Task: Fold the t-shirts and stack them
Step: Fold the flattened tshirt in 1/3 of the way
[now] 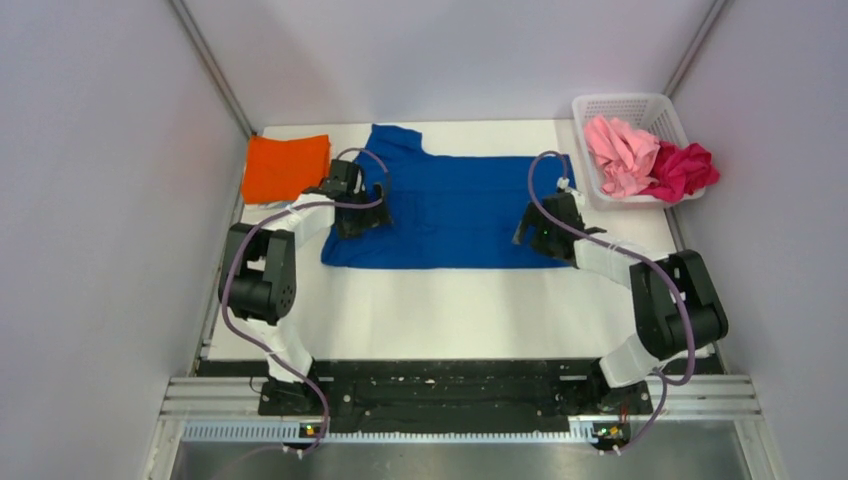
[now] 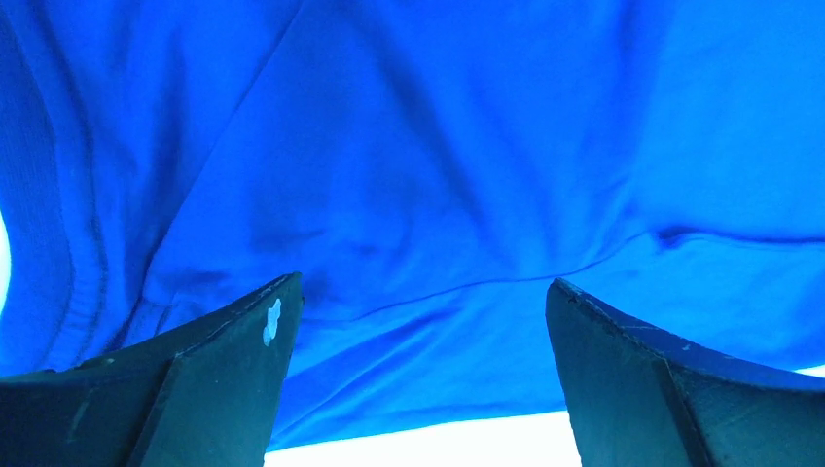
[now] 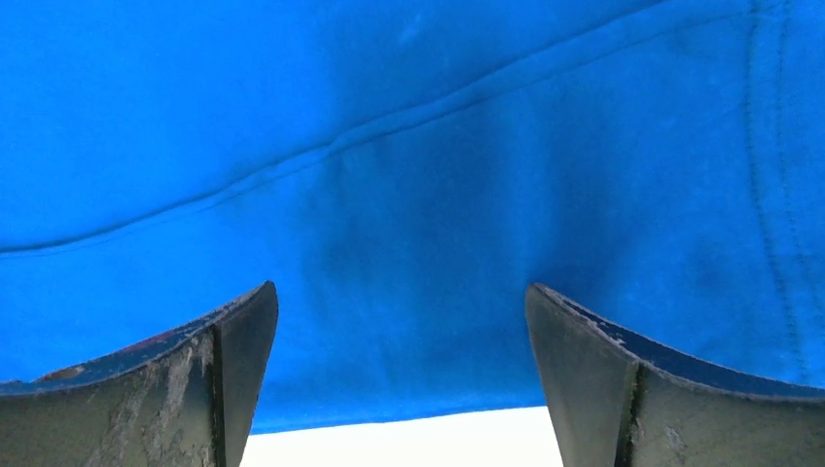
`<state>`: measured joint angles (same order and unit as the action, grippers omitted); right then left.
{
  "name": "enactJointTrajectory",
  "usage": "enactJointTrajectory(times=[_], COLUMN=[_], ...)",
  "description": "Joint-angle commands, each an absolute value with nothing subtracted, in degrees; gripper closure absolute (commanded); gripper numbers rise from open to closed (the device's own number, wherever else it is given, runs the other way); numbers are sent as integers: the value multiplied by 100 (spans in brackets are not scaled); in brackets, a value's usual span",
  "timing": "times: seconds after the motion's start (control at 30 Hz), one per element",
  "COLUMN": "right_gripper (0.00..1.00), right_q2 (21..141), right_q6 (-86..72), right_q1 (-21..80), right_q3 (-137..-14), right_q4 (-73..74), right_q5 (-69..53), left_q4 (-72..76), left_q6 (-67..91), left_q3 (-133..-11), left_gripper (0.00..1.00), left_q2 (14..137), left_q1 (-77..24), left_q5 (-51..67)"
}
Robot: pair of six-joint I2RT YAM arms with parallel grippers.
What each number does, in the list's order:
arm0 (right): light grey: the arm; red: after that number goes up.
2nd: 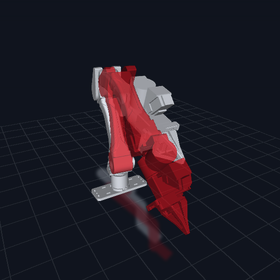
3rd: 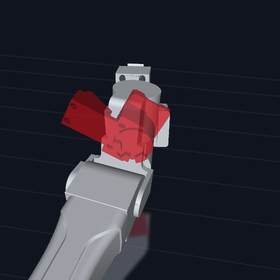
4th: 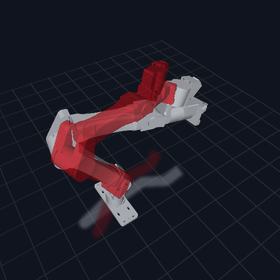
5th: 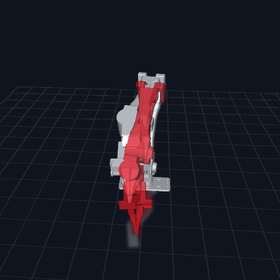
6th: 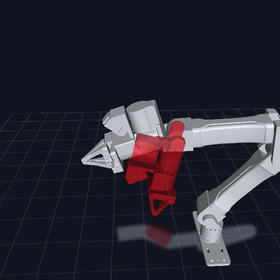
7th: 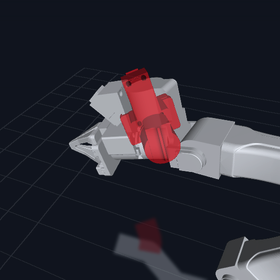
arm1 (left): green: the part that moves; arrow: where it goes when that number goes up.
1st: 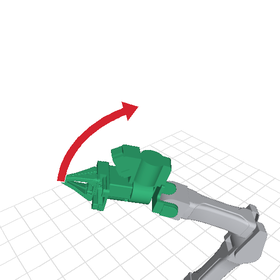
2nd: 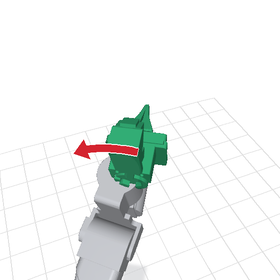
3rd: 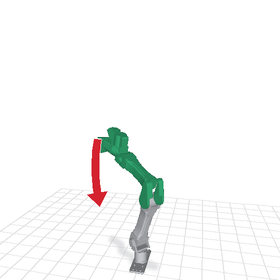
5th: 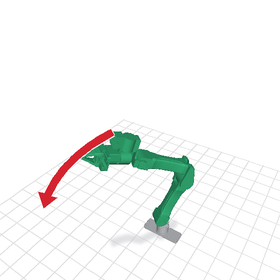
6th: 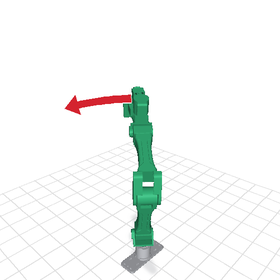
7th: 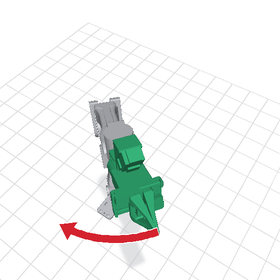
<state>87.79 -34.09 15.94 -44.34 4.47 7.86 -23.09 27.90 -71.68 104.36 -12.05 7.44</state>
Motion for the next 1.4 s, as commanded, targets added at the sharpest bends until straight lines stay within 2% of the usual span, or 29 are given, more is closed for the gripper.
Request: enactJointTrajectory(times=[0.0, 0.2, 0.37, 0.63, 0.87, 1.07, 1.17, 1.37], right_gripper=[3, 3, 3, 3, 3, 2, 1, 1], right_q2=[8974, 8221, 6851, 4739, 4360, 4182, 4155, 4400], right_q6=[-3662, -4279, -4826, -5213, -5302, -5289, -4952, -4478], right_q1=[1718, 1981, 2325, 2414, 2417, 2428, 2429, 2428], right_q3=[-4286, -3235, -2242, -1470, -1683, -1630, -1982, -2797], right_q4=[53, 219, 1283, 2517, 2952, 3017, 2975, 2385], right_q5=[924, 1078, 1284, 594, 481, 639, 930, 1209], left_q4=[-1879, -2127, -2354, -3514, -4049, -4080, -4053, -3267], left_q6=[3232, 3656, 3796, 4695, 4925, 4890, 4748, 4273], left_q3=[-6146, -5011, -3692, -2461, -2328, -2545, -2880, -3726], left_gripper=[1, 1, 1, 1, 1, 1, 1, 1], left_q2=[9952, 9320, 7874, 5825, 4869, 4913, 4893, 5083], left_q1=[-1178, -1178, -1211, -1265, -1324, -1336, -1336, -1351], left_q5=[474, 146, 75, 184, 296, 141, 91, 775])
